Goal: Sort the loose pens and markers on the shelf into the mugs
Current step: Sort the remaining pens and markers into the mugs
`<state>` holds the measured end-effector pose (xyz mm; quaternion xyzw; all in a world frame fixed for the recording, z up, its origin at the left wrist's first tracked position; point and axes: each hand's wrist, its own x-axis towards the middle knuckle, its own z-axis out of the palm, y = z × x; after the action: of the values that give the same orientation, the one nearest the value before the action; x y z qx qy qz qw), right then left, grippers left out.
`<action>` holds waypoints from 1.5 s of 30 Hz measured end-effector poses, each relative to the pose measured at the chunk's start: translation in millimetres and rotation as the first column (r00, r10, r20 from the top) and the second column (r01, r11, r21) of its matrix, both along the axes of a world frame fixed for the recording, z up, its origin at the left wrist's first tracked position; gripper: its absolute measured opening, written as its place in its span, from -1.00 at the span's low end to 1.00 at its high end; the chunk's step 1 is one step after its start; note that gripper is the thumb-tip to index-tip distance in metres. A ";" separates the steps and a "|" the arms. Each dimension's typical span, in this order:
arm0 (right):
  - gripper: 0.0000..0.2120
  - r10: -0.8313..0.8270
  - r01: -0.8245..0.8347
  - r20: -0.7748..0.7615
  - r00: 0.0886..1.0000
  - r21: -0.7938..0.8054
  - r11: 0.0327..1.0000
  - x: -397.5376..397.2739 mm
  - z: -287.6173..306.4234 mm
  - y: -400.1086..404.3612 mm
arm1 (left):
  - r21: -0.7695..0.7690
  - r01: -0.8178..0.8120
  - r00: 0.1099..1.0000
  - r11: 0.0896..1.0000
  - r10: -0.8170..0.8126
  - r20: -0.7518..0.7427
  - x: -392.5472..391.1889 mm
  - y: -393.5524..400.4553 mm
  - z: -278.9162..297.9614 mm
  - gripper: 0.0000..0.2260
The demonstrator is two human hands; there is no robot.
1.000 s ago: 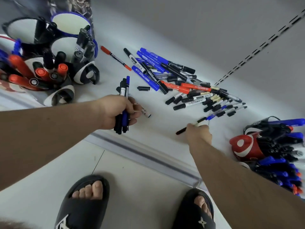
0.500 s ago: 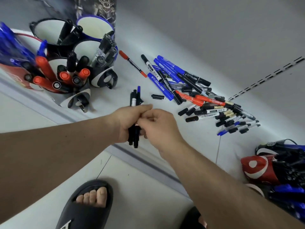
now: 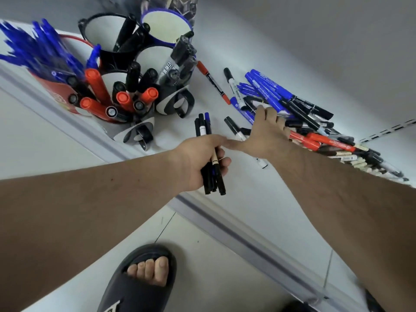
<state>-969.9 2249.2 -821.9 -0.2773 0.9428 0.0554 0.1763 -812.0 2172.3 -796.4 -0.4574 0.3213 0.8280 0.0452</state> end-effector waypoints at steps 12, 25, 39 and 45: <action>-0.41 0.359 -0.355 -0.074 0.930 0.061 0.933 30.1 11.7 38.7 | 0.016 -0.021 1.000 1.000 0.021 0.013 4.3 7.0 -4.6 -0.85; -0.74 -0.148 0.179 0.209 0.967 -0.137 0.974 52.7 18.6 49.9 | -0.080 0.047 0.997 0.996 -0.043 0.058 0.7 18.9 7.4 -0.83; -0.84 -0.139 0.841 0.858 0.494 -0.432 0.325 102.1 191.6 99.9 | -0.303 0.468 0.868 0.830 -0.497 -0.021 -1.0 40.3 164.2 -0.81; -0.89 -0.099 0.868 0.868 0.487 -0.468 0.169 142.9 268.7 127.4 | -0.341 0.630 0.741 0.697 -0.672 -0.004 37.8 77.1 250.9 -0.65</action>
<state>-827.1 2376.7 -553.2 0.0359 0.7024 -0.6306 0.3280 -774.2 2249.4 -545.5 -0.2606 0.5932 0.7226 0.2407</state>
